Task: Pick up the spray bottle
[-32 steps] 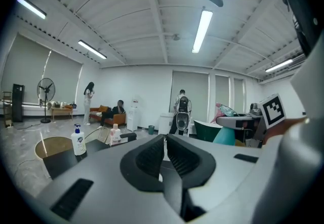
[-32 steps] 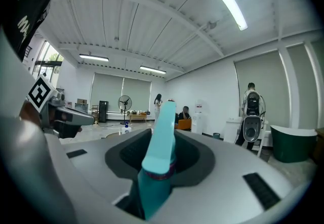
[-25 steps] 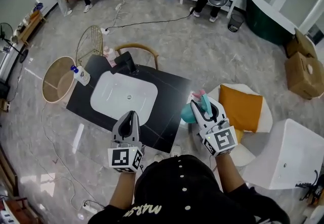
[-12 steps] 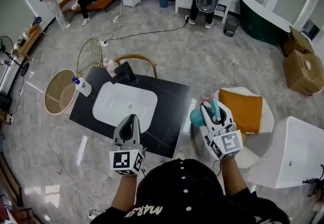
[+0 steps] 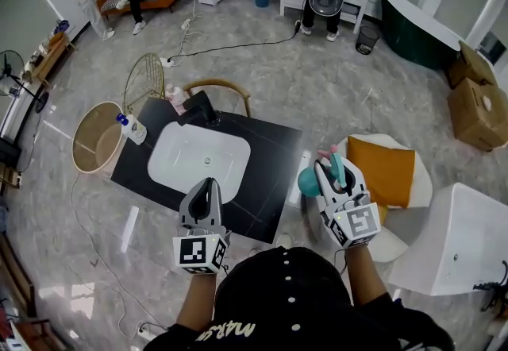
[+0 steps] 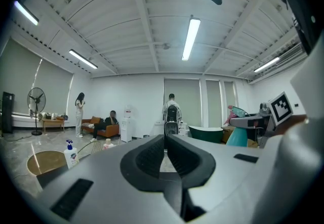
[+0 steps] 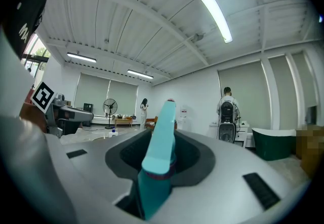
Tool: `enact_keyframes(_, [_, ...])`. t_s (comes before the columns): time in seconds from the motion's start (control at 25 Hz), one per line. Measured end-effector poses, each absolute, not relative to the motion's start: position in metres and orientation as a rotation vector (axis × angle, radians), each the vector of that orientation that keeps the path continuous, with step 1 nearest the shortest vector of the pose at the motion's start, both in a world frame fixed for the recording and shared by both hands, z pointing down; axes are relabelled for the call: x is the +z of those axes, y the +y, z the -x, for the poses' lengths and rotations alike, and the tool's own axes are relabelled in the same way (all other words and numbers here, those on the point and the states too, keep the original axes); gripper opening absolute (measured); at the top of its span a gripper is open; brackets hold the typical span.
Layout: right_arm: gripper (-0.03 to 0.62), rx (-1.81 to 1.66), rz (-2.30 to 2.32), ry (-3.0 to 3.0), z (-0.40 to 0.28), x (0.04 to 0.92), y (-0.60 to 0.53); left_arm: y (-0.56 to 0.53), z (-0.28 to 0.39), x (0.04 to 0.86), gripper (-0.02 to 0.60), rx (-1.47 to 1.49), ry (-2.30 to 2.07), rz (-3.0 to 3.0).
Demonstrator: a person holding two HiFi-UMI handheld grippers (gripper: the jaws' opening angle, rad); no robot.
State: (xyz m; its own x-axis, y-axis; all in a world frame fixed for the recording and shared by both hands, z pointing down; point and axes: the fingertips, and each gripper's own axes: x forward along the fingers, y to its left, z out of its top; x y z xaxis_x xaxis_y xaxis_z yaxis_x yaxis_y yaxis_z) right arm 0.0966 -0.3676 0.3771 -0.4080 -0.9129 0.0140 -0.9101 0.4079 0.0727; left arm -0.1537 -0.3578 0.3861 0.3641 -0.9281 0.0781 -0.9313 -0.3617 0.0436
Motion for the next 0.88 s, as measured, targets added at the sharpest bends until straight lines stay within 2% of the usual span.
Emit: enact_keyframes(0.88, [0.107, -0.097, -1.63, -2.638, -0.084, 0.373, -0.375, -0.358, 0.157, 0.388, 0.028, 0.079, -1.743, -2.511])
